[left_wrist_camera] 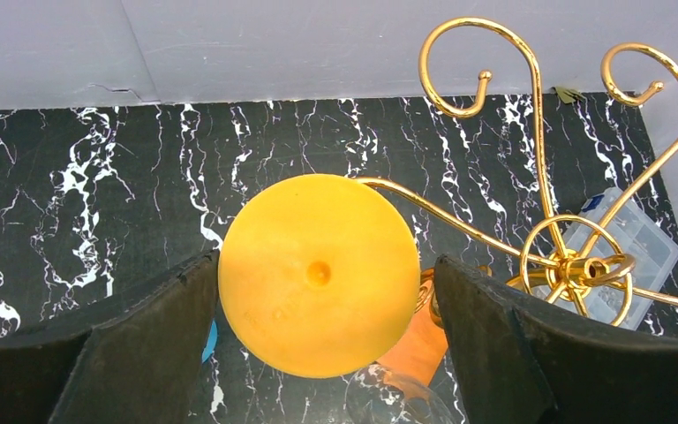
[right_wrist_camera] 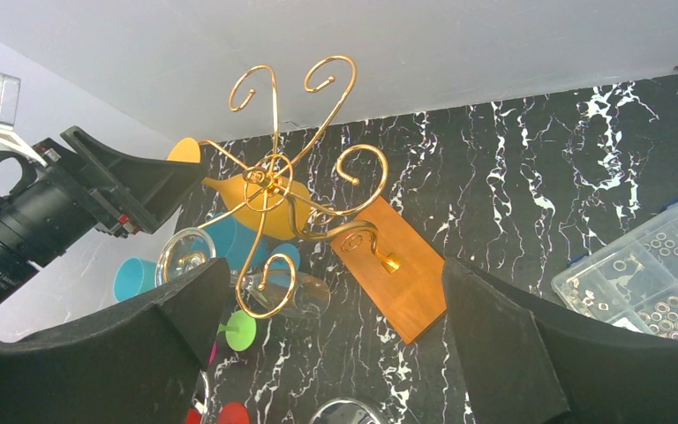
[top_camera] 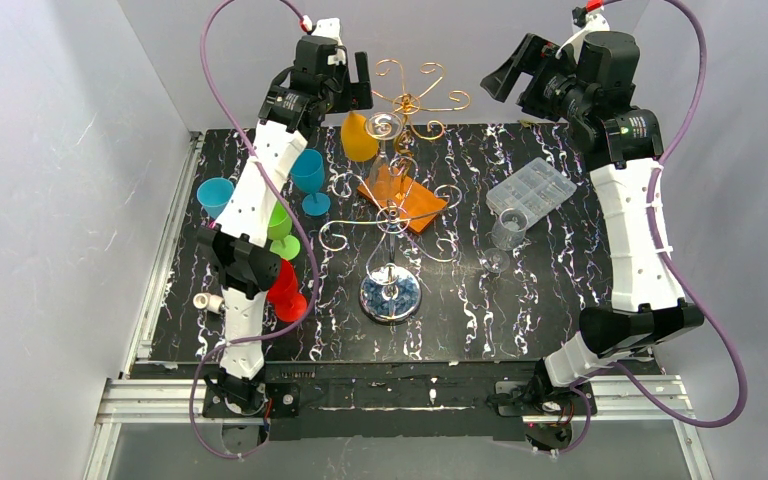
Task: Take the wine glass off the wine glass rack
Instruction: Pick up the wine glass from the wine rack.
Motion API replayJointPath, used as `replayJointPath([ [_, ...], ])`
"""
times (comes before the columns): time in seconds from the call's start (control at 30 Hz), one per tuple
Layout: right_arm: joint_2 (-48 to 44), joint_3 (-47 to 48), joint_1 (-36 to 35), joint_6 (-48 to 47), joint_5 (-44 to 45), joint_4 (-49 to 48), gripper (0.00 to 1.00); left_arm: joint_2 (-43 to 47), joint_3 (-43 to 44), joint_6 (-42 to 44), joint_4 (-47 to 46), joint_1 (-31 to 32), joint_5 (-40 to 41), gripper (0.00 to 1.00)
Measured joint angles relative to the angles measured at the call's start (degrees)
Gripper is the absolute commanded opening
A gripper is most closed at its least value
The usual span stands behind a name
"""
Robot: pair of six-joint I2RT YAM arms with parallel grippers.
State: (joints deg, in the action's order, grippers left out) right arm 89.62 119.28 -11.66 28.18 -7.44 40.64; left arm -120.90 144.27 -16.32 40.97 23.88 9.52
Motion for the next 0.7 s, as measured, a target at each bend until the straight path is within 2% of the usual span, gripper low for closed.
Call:
replayJointPath([
  [0.07, 0.00, 0.00, 0.00, -0.02, 0.02, 0.00, 1.00, -0.35, 0.00, -0.33, -0.35, -0.02, -0.13, 0.77],
  [0.27, 0.00, 0.00, 0.00, -0.09, 0.02, 0.00, 1.00, -0.81, 0.11, -0.35, -0.63, 0.00, -0.42, 0.67],
  [0.7, 0.00, 0.00, 0.00, -0.09, 0.00, -0.02, 1.00, -0.81, 0.35, 0.31, -1.38, 0.00, -1.18, 0.60],
])
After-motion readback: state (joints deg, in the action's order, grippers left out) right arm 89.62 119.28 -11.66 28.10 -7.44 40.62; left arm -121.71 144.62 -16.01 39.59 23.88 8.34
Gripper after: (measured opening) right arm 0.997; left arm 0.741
